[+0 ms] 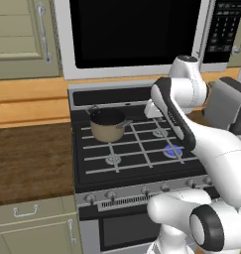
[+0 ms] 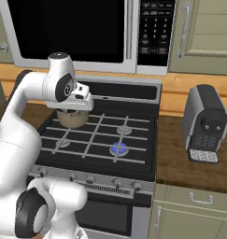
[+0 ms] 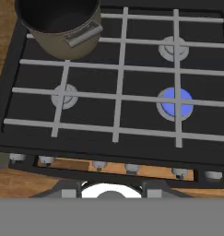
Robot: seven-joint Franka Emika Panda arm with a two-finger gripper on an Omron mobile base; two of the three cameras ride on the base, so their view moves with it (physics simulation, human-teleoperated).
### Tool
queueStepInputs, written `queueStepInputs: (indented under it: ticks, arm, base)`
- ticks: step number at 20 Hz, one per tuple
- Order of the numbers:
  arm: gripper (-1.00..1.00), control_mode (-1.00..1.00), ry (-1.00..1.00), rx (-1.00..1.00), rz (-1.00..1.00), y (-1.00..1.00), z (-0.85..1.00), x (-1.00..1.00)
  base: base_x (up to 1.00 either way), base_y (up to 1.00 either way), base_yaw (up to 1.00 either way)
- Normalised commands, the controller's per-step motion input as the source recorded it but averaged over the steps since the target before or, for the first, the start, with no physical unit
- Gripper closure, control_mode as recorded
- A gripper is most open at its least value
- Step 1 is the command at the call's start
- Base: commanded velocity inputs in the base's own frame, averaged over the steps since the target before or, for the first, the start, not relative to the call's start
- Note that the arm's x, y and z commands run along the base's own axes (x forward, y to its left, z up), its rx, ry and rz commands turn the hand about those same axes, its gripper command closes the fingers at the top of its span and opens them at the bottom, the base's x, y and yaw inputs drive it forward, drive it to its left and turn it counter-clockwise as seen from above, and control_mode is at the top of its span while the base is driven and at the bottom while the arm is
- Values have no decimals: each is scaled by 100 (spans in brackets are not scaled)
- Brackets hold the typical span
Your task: Turn off the front right burner of the stove.
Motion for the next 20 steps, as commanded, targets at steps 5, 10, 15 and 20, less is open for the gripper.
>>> queueStepInputs:
  ticks: [5, 10, 15, 20]
  arm:
    - [-100, -100, -4, 14, -8, -42, -8, -42]
    - [-100, -100, -6, 34, -27, -99, -32, -85]
    - [-100, -100, 0, 18, -18, -64, -21, -41]
    - [-100, -100, 0, 17, -12, -74, -45, -65]
  base:
    - [0, 0, 0]
    - [0, 0, 0]
    - [0, 0, 0]
    - [0, 0, 0]
